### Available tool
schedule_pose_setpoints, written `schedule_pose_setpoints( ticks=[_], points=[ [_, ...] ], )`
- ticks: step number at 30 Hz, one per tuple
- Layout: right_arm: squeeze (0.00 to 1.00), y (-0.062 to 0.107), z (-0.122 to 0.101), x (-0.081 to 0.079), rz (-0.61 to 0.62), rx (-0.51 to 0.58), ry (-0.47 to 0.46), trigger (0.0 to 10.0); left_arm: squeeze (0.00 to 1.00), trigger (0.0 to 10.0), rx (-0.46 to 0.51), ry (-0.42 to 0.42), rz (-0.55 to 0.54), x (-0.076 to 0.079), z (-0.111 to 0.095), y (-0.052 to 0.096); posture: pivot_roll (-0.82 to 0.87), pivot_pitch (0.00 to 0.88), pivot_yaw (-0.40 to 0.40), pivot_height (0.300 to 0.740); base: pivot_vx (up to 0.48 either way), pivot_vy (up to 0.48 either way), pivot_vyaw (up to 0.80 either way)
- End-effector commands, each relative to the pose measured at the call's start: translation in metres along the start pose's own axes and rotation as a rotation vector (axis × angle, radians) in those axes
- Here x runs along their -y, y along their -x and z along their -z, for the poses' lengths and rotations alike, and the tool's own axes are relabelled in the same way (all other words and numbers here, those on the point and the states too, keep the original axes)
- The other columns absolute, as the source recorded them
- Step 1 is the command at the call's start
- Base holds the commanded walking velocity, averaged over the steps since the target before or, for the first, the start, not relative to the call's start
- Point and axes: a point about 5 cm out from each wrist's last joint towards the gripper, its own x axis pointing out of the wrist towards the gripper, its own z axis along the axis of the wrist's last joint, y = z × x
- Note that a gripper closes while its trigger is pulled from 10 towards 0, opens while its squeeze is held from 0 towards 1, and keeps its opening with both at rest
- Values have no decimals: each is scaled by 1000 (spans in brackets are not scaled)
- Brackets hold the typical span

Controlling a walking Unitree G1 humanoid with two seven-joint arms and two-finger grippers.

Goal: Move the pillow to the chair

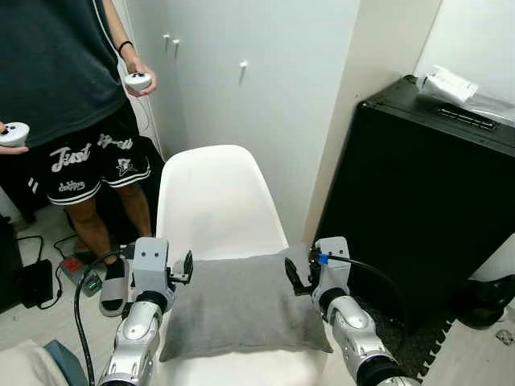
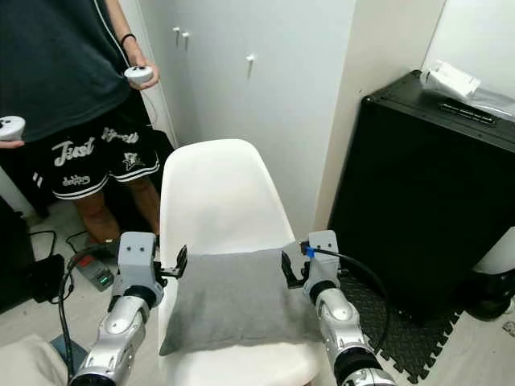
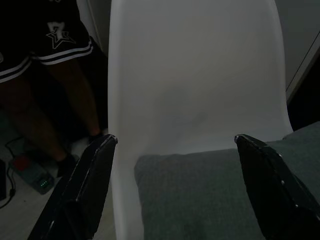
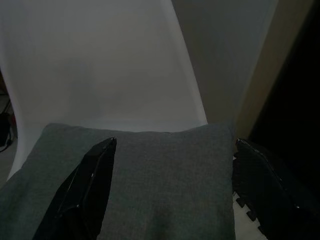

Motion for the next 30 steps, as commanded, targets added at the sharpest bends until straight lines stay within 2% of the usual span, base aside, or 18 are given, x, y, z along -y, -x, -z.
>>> schedule_pose_setpoints(
  ticks=[1, 30],
  points=[
    [0, 2, 6, -3, -8, -21, -2, 10000, 0, 10000, -28, 4, -16, -3, 5, 2, -6, 36, -19, 740, 0, 0, 0],
    [0, 3, 6, 0, -5, -17, 10, 10000, 0, 10000, -36, -7, -7, -1, 8, 3, -13, 12, -19, 740, 0, 0, 0]
  ],
)
